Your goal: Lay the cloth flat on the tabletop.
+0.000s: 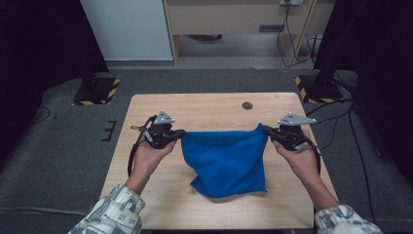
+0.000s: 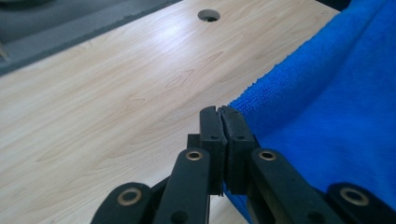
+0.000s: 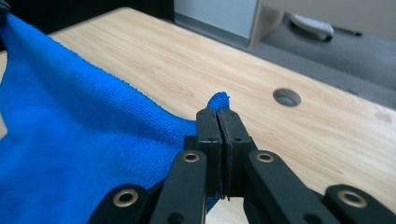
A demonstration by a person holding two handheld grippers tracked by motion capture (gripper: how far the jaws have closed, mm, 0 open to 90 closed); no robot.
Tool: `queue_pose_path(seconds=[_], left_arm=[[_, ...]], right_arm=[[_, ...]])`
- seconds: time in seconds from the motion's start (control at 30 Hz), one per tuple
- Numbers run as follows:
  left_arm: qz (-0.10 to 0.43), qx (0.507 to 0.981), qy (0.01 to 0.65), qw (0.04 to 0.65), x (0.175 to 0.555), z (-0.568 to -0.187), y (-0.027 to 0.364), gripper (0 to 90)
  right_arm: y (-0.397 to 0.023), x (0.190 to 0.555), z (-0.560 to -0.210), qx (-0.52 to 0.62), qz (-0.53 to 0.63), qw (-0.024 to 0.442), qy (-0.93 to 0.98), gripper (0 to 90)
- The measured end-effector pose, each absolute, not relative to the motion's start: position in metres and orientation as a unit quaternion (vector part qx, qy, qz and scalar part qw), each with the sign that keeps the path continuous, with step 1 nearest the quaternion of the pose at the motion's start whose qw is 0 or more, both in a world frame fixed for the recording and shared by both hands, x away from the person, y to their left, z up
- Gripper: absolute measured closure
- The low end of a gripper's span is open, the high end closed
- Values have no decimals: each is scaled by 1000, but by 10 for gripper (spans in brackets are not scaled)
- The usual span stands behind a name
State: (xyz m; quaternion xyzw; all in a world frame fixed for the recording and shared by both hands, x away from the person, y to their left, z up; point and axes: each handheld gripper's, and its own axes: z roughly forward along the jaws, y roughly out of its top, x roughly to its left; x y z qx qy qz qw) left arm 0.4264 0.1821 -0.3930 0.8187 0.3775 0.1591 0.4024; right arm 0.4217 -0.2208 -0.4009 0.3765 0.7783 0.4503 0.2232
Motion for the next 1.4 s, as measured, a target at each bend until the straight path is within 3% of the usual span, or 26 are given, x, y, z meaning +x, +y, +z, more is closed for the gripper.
queue_pose_path(seconds=[0.3, 0.83, 1.4], left_arm=[[154, 810, 391, 408, 447, -412, 175, 879], [145, 797, 414, 415, 470, -421, 176, 879], [155, 801, 433, 383, 502, -437, 172, 879]], right_arm=[[-221, 447, -428, 404, 439, 213, 774, 883], [-213, 473, -437, 426, 429, 209, 769, 883], [-210, 502, -451, 448, 403, 201, 772, 879]])
